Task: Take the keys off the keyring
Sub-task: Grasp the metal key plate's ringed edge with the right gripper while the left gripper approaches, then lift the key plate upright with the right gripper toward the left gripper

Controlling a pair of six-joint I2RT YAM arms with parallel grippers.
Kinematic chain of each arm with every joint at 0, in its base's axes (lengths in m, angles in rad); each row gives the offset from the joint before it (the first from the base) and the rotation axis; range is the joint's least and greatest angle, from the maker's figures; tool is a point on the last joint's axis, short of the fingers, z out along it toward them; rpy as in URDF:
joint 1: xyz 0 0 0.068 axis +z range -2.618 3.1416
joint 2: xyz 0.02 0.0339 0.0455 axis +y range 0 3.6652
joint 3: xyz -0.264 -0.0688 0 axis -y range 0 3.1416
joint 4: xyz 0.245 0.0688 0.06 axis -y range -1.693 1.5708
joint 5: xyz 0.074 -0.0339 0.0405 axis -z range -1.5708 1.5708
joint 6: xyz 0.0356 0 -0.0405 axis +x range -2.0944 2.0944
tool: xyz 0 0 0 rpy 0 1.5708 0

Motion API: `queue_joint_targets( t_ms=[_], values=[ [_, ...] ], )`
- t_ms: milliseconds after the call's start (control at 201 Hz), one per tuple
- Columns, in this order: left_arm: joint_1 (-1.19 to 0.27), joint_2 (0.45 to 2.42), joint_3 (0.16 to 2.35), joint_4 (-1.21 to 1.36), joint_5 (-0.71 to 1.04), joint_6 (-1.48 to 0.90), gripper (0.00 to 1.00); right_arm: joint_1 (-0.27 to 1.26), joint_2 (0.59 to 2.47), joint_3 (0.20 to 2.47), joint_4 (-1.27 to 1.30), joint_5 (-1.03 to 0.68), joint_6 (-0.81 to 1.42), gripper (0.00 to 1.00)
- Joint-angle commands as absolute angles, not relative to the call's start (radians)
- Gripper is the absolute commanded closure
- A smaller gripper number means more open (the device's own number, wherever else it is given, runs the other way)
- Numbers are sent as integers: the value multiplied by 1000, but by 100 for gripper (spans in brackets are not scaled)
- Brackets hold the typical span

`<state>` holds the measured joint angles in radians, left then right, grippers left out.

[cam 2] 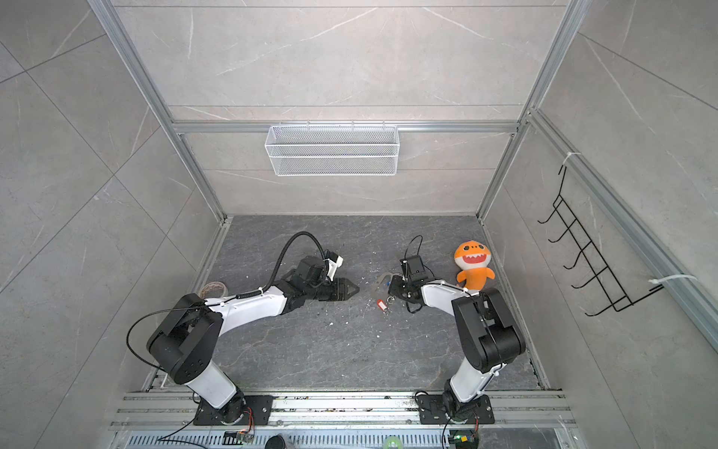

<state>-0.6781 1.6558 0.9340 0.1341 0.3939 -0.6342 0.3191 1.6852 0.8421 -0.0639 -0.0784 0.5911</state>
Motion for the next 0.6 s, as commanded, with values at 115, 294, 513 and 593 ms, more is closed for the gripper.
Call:
queue_joint_targets(
  t_ms=[115,294,513,593],
  values=[
    [-678,1609,924,130,397,-606,43,341,1667,815,-83,-56,550,53],
    [-678,1605,925,127,405,-604,44,350,1672,799,-84,-56,523,64],
    [-677,1590,921,119,410,-599,44,361,1639,796,-87,-58,460,82],
    [-678,1581,917,114,407,-595,44,363,1612,795,-88,-62,443,89]
  ],
)
